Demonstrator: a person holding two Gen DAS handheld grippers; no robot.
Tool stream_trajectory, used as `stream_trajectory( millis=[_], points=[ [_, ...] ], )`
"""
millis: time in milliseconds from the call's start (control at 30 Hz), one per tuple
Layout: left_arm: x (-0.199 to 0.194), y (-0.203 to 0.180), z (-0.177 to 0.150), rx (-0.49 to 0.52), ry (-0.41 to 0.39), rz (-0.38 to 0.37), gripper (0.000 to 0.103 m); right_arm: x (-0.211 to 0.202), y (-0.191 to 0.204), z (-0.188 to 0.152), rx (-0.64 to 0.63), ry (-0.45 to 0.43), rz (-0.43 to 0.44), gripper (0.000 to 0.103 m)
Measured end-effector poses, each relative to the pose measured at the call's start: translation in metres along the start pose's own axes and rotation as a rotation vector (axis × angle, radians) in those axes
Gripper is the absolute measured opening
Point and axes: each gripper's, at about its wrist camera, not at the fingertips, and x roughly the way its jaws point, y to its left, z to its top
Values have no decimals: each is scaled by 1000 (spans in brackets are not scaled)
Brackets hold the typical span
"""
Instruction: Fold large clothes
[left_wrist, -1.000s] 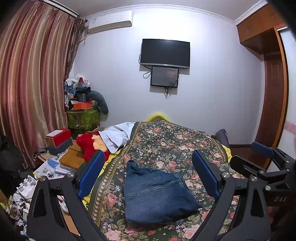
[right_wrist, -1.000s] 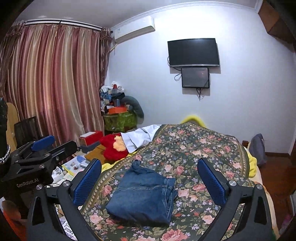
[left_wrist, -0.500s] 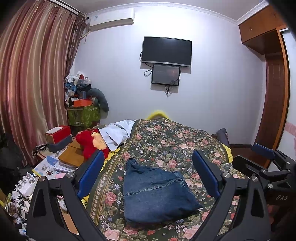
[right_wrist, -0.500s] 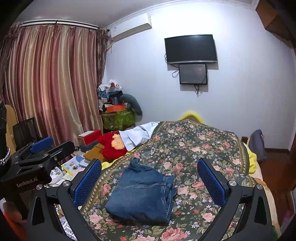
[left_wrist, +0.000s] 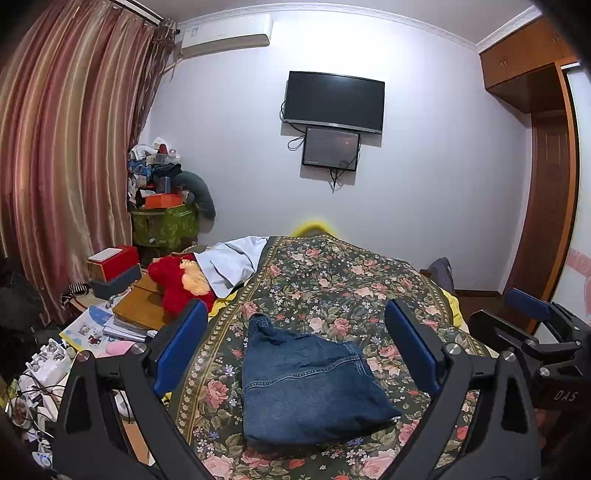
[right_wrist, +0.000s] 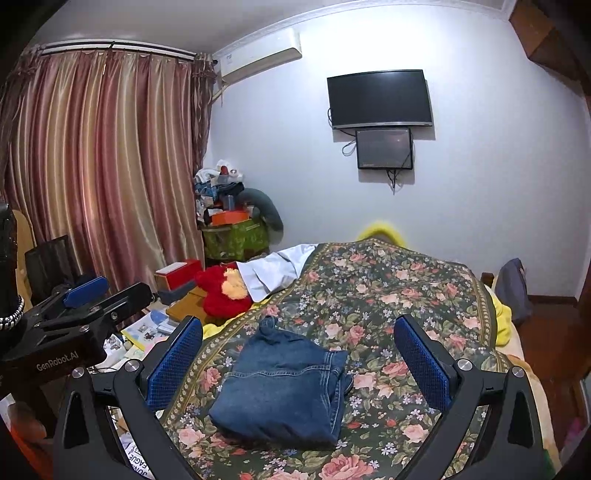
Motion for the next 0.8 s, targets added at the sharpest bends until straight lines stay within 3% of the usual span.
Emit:
stream_trajectory(
  millis=[800],
  points=[
    [-1,-4,0,41,12,-59,98,-1,0,3,3,-1,3,103]
  ],
)
